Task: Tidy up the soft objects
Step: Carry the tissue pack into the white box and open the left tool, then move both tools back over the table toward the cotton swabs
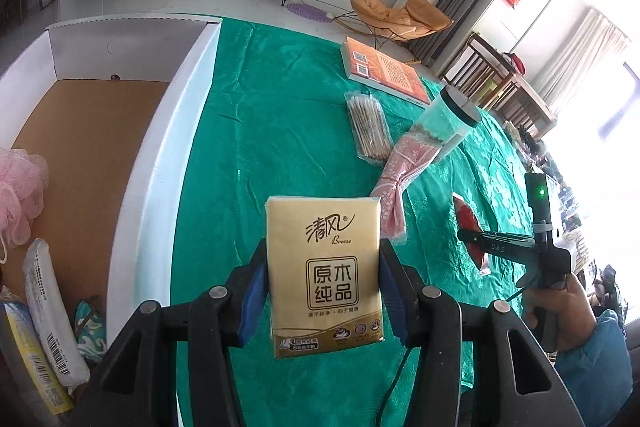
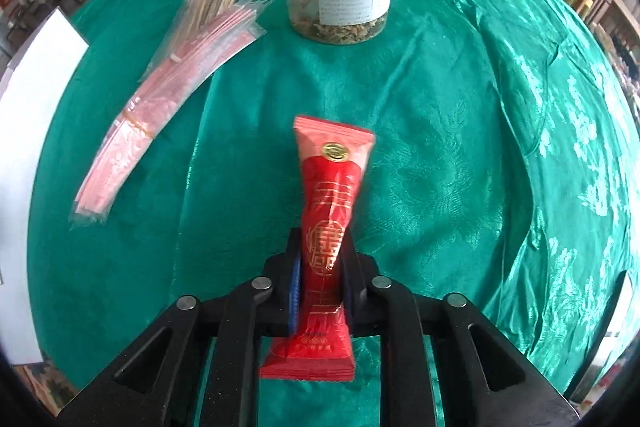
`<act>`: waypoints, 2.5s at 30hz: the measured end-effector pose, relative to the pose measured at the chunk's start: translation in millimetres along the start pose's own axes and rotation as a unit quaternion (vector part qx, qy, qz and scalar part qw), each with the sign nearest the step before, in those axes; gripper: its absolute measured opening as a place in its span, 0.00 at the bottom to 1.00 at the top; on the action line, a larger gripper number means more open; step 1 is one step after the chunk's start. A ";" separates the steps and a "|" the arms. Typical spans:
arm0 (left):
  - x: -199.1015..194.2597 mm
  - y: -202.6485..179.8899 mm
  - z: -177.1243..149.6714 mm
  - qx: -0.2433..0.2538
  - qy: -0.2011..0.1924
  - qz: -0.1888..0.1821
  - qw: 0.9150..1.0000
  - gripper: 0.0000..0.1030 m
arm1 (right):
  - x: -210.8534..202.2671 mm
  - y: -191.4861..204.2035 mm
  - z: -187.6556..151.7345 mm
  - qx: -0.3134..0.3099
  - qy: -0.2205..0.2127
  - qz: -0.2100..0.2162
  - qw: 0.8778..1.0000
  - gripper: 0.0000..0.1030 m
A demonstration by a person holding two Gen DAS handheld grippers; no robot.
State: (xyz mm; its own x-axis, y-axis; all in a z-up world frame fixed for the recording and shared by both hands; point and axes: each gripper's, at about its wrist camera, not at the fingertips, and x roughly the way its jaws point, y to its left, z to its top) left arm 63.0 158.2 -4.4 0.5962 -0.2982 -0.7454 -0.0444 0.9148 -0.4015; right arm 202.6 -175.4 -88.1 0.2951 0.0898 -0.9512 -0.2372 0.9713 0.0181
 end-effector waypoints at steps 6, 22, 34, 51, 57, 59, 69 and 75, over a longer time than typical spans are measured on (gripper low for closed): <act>-84.6 51.2 16.5 -0.017 -0.062 0.056 0.996 0.49 | -88.6 68.3 10.5 -0.017 -0.078 0.130 0.988 0.16; -150.0 134.4 -12.3 -0.131 -0.146 0.183 0.963 0.98 | -175.4 280.3 -19.9 -0.202 -0.199 0.279 0.917 0.76; 37.6 -44.5 -41.9 0.077 0.022 0.071 0.994 0.98 | -17.1 33.8 -86.2 0.040 -0.156 -0.045 0.986 0.76; 133.3 7.2 -25.8 0.078 -0.003 0.188 0.979 1.00 | -10.2 26.0 -91.0 0.064 -0.174 -0.053 0.981 0.79; 135.9 6.3 -23.9 0.074 -0.012 0.193 0.978 1.00 | -7.8 25.5 -92.0 0.065 -0.174 -0.050 0.981 0.80; 135.4 6.2 -24.1 0.074 -0.013 0.195 0.978 1.00 | -7.5 25.5 -91.9 0.065 -0.174 -0.050 0.981 0.80; 135.3 7.9 -25.5 0.072 -0.013 0.195 0.978 1.00 | -20.8 40.1 -65.8 0.069 -0.176 0.041 0.981 0.83; 135.5 7.8 -25.4 0.072 -0.013 0.195 0.978 1.00 | -3.4 98.5 16.5 0.020 -0.142 0.100 0.985 0.80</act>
State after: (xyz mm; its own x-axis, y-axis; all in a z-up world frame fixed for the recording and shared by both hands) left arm 123.2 118.0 -122.0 0.5771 0.0855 -0.8122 -0.1606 0.9870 -0.0102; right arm 193.5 -76.4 -77.9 0.4945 0.3329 -0.8029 -0.2812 0.9353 0.2146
